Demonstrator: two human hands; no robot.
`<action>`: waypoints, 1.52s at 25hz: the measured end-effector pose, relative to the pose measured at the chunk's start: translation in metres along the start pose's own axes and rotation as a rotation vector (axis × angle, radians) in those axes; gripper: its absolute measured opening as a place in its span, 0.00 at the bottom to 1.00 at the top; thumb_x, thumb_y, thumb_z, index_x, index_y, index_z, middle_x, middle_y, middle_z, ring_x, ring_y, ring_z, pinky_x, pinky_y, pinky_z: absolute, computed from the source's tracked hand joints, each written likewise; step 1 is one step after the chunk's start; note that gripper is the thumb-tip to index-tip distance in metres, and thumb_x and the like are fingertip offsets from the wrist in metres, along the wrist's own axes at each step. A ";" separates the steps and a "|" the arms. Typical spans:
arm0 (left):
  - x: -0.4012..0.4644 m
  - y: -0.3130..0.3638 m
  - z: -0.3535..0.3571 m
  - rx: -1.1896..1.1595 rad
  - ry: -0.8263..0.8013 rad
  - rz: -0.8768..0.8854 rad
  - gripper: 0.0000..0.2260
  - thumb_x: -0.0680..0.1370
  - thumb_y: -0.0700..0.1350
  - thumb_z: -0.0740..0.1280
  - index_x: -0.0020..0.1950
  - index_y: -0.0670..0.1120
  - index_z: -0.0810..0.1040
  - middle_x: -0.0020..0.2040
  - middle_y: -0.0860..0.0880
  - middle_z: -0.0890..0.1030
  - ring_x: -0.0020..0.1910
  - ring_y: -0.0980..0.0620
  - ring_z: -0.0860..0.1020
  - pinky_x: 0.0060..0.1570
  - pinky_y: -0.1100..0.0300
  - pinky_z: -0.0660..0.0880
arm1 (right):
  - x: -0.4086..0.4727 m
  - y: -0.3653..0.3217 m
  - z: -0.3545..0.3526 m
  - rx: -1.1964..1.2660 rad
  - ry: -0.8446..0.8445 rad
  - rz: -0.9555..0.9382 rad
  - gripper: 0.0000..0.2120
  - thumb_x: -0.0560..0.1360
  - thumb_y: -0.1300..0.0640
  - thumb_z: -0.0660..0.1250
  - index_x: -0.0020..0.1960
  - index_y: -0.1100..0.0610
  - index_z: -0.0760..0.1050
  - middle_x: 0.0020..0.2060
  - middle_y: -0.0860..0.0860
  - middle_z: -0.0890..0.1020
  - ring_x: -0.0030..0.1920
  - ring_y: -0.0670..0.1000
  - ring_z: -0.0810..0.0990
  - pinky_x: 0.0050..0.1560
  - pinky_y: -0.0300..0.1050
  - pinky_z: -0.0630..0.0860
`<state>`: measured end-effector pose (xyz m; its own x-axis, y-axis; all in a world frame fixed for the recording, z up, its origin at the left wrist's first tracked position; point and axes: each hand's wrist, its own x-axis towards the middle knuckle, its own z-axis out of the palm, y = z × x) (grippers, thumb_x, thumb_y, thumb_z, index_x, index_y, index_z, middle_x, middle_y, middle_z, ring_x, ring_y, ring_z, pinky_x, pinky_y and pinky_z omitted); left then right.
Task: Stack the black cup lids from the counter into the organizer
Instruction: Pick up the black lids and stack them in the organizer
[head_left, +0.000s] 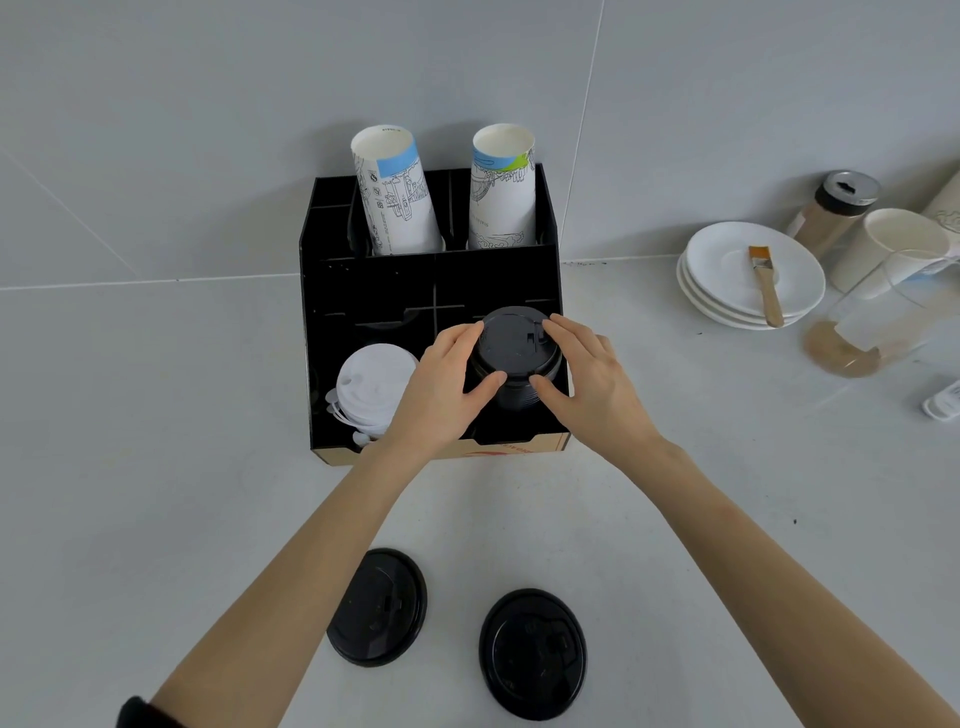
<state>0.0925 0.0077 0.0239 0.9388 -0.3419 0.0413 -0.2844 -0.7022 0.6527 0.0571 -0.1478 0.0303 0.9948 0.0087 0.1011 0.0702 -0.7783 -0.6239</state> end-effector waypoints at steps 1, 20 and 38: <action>-0.002 0.000 0.000 0.005 -0.004 0.000 0.26 0.75 0.46 0.64 0.70 0.44 0.58 0.71 0.44 0.63 0.69 0.46 0.63 0.67 0.54 0.63 | -0.002 -0.001 -0.001 0.003 0.004 -0.007 0.26 0.73 0.58 0.64 0.68 0.60 0.60 0.70 0.56 0.65 0.67 0.58 0.64 0.67 0.52 0.64; -0.118 -0.007 0.008 -0.008 -0.158 0.011 0.23 0.75 0.47 0.64 0.68 0.48 0.62 0.68 0.47 0.68 0.67 0.51 0.65 0.59 0.67 0.57 | -0.125 0.007 0.014 0.083 -0.101 0.020 0.28 0.73 0.55 0.65 0.70 0.54 0.58 0.71 0.51 0.64 0.70 0.50 0.62 0.67 0.37 0.56; -0.182 -0.013 0.045 0.129 -0.493 0.031 0.27 0.74 0.52 0.64 0.70 0.50 0.58 0.71 0.51 0.63 0.69 0.51 0.61 0.69 0.55 0.60 | -0.204 0.021 0.035 0.143 -0.450 0.038 0.33 0.71 0.51 0.68 0.70 0.48 0.53 0.65 0.37 0.57 0.69 0.41 0.58 0.68 0.34 0.54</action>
<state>-0.0839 0.0508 -0.0262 0.7350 -0.5959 -0.3235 -0.3614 -0.7480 0.5567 -0.1414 -0.1437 -0.0309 0.9275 0.2778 -0.2502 0.0109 -0.6891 -0.7246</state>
